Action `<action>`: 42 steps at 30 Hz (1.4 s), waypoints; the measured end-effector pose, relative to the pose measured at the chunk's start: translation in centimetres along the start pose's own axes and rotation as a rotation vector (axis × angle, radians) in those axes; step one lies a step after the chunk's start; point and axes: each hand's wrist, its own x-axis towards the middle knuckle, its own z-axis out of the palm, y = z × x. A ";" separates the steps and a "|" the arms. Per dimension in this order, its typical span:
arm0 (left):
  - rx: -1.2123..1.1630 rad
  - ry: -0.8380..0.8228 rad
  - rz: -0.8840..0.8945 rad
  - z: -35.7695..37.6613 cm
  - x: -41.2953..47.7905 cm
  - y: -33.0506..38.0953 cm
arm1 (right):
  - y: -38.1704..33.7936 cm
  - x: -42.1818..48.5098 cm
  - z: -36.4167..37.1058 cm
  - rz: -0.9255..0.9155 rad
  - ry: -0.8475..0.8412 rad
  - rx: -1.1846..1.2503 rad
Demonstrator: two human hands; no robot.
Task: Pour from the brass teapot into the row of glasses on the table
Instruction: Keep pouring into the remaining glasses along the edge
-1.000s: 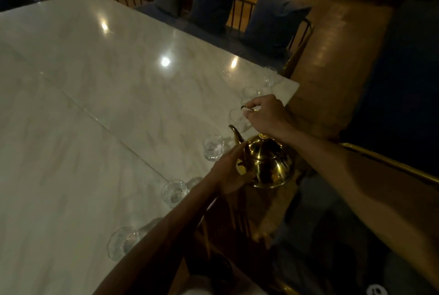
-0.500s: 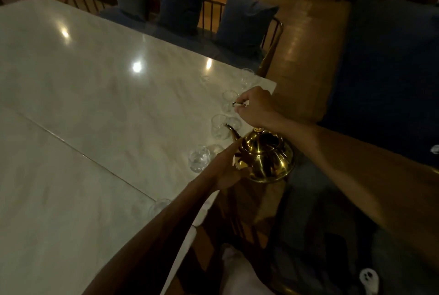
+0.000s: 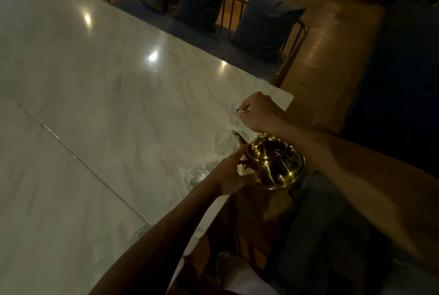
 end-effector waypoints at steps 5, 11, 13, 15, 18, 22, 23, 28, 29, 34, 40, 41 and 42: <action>0.000 -0.007 -0.025 0.7 1.9 -0.4 | 1.0 2.2 0.0 0.004 -0.048 -0.060; -0.020 0.015 -0.046 1.5 3.2 -1.1 | 1.6 4.0 0.6 0.003 -0.122 -0.096; -0.019 0.037 -0.048 1.7 3.2 -1.3 | 1.6 4.4 0.9 -0.002 -0.148 -0.102; -0.023 0.062 -0.045 1.8 3.2 -1.6 | 1.5 4.8 1.2 -0.016 -0.170 -0.104; -0.044 0.098 -0.029 1.7 3.1 -1.8 | 1.1 5.4 1.5 -0.031 -0.194 -0.119; -0.066 0.115 -0.035 1.6 3.1 -1.8 | 0.5 5.9 1.9 -0.045 -0.215 -0.146; -0.066 0.114 -0.043 1.6 3.1 -1.8 | 0.4 6.1 2.1 -0.047 -0.220 -0.155; -0.071 0.117 -0.045 1.6 3.3 -2.0 | 0.1 6.3 2.2 -0.053 -0.253 -0.198; -0.072 0.117 -0.040 1.6 3.4 -2.1 | 0.1 6.3 2.2 -0.055 -0.256 -0.194; -0.087 0.118 -0.017 1.4 3.6 -2.3 | 0.0 6.4 2.0 -0.074 -0.266 -0.188; -0.087 0.131 0.016 1.1 3.9 -2.3 | 0.0 6.8 2.0 -0.076 -0.273 -0.209; -0.090 0.130 0.016 1.1 3.9 -2.3 | -0.1 6.9 1.9 -0.076 -0.273 -0.211; -0.088 0.130 0.018 1.1 3.9 -2.3 | -0.1 6.9 1.9 -0.074 -0.271 -0.219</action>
